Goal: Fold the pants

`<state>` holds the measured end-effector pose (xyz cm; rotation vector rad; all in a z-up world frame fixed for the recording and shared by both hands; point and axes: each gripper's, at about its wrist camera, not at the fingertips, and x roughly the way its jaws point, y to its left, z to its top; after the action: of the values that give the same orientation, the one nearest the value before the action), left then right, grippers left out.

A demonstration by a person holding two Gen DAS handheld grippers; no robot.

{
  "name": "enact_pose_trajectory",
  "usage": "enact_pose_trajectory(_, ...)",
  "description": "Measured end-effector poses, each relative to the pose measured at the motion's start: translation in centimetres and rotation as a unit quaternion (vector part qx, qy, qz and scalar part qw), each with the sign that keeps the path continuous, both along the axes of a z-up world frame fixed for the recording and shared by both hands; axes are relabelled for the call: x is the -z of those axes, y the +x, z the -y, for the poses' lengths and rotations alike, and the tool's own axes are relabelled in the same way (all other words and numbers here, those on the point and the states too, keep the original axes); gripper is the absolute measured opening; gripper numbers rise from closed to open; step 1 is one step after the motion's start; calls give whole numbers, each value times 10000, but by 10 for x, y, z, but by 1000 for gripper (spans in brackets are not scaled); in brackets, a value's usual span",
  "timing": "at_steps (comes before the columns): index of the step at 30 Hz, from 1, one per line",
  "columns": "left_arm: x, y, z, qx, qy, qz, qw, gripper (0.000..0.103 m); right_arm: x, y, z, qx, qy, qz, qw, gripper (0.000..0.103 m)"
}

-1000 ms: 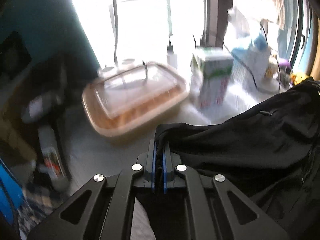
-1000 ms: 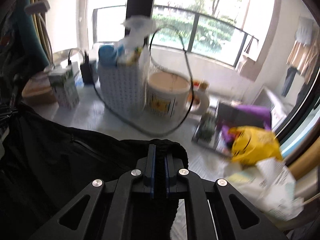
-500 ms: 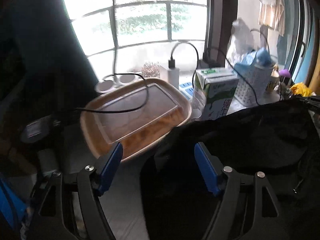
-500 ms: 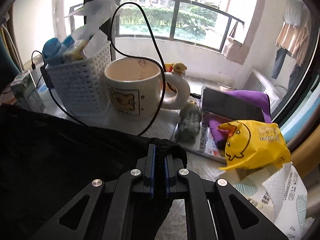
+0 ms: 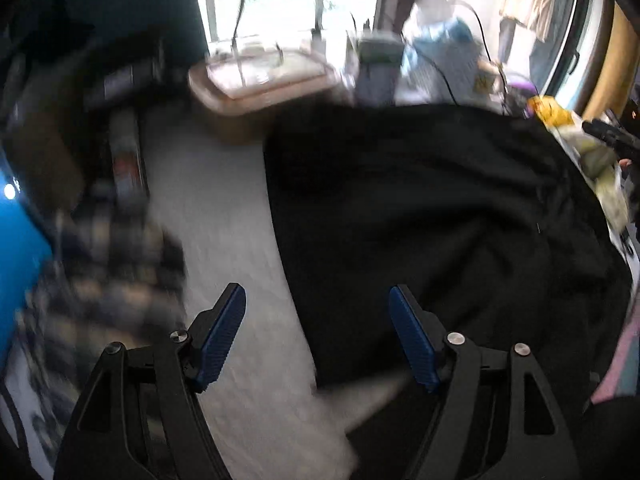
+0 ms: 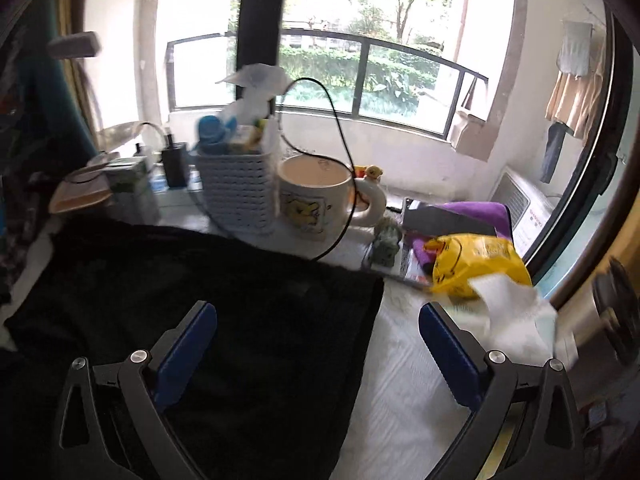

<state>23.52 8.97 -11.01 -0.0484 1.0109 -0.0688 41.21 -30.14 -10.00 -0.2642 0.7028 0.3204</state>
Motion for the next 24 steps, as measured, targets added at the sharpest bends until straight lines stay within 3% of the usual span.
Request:
enact_pose_trajectory(5,20,-32,13,267,-249,-351,9987,74,7,-44,0,-104,-3,-130,9999,102)
enact_pose_trajectory(12,26,-61,38,556,-299,-169,9979,72,29,-93,19,170,90,-406,9990,102)
enact_pose_trajectory(15,27,-69,49,661,103,148,9976,39,39,-111,32,347,175,-563,9977,102)
enact_pose_trajectory(17,26,-66,46,634,-8,173,9978,11,46,-123,41,462,219,-650,9966,102)
enact_pose_trajectory(19,25,-62,40,459,-1,201,9987,4,50,-134,49,537,282,-713,9956,102)
enact_pose_trajectory(24,16,-50,26,215,59,523,9984,2,55,-149,57,619,394,-764,9944,102)
